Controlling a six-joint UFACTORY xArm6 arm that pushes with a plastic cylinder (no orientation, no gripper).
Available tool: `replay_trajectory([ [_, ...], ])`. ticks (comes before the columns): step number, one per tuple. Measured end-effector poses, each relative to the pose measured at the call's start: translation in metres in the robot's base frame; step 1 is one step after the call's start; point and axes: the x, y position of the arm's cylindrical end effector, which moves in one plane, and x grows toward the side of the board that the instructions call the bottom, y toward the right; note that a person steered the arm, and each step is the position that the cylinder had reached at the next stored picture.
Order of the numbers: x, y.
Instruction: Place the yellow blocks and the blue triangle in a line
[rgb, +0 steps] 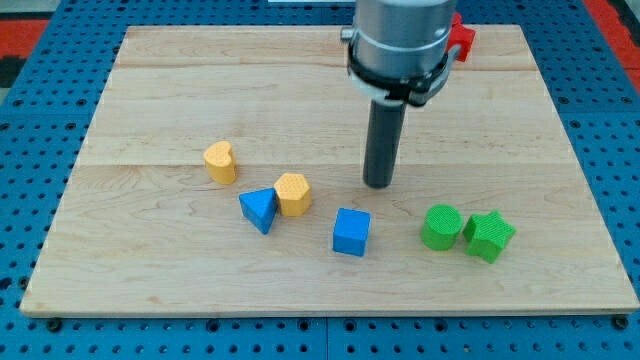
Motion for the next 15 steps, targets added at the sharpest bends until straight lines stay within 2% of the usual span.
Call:
replay_trajectory([
  [1,0.043,0.004],
  [3,0.076,0.017],
  [4,0.098,-0.013],
  [6,0.055,-0.091],
  [7,0.055,-0.123],
  [8,0.035,-0.134],
  [9,0.040,-0.131],
  [11,0.000,-0.107],
  [12,0.022,-0.097],
  [13,0.024,-0.082],
  [15,-0.074,-0.048],
])
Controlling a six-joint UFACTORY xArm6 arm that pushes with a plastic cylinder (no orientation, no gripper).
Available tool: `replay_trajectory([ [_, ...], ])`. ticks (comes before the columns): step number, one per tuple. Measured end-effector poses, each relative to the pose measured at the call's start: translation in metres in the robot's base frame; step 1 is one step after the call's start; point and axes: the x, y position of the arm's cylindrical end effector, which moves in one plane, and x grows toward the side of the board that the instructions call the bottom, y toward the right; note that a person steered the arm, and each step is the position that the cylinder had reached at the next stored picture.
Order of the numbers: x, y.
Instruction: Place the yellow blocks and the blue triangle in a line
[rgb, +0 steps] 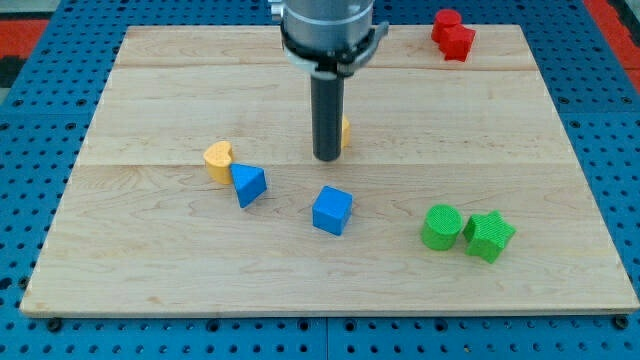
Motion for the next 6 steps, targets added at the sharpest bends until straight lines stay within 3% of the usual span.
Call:
replay_trajectory([
  [1,-0.020,-0.044],
  [2,-0.028,-0.145],
  [3,0.011,-0.216],
  [4,0.064,-0.182],
  [6,0.021,-0.089],
])
